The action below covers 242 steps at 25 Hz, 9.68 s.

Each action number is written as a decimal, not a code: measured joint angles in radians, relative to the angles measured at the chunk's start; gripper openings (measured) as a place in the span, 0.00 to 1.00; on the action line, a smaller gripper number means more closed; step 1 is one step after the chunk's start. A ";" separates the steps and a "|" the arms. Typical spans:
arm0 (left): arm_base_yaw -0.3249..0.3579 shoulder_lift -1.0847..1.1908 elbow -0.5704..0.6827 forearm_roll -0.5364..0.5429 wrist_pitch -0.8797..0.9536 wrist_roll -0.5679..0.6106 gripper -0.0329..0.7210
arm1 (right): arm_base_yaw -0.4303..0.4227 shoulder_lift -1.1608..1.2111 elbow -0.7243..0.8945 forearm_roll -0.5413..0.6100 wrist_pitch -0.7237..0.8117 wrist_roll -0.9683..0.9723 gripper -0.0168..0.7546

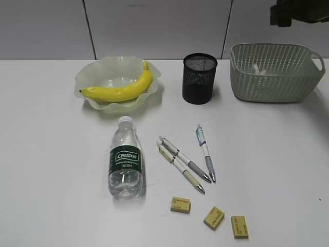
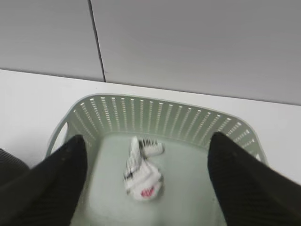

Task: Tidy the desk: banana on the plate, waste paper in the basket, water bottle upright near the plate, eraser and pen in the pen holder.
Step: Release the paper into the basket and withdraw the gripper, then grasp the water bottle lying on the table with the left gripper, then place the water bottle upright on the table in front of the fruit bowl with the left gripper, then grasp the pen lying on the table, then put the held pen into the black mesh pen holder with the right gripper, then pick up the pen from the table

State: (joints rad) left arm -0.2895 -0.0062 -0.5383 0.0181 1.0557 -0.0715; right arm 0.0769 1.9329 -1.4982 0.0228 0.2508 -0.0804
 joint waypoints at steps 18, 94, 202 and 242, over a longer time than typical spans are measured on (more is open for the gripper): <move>0.000 0.733 -0.122 -0.072 -0.332 0.030 0.78 | 0.072 -1.099 0.726 0.075 0.677 0.007 0.68; -0.146 1.529 -0.314 0.985 -1.025 -1.003 0.04 | 0.076 -1.940 0.949 0.049 0.901 -0.004 0.68; 0.081 0.000 0.000 0.082 0.000 -0.075 0.37 | 0.291 0.251 0.279 -0.004 -1.068 0.094 0.24; -0.579 1.531 -0.653 -0.043 -0.475 -0.090 0.37 | 0.291 -1.940 0.949 -0.030 0.895 0.141 0.56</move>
State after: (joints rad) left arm -0.8687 1.5243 -1.1916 -0.0253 0.5806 -0.1612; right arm 0.3676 -0.0072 -0.5496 -0.0075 1.1463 0.0606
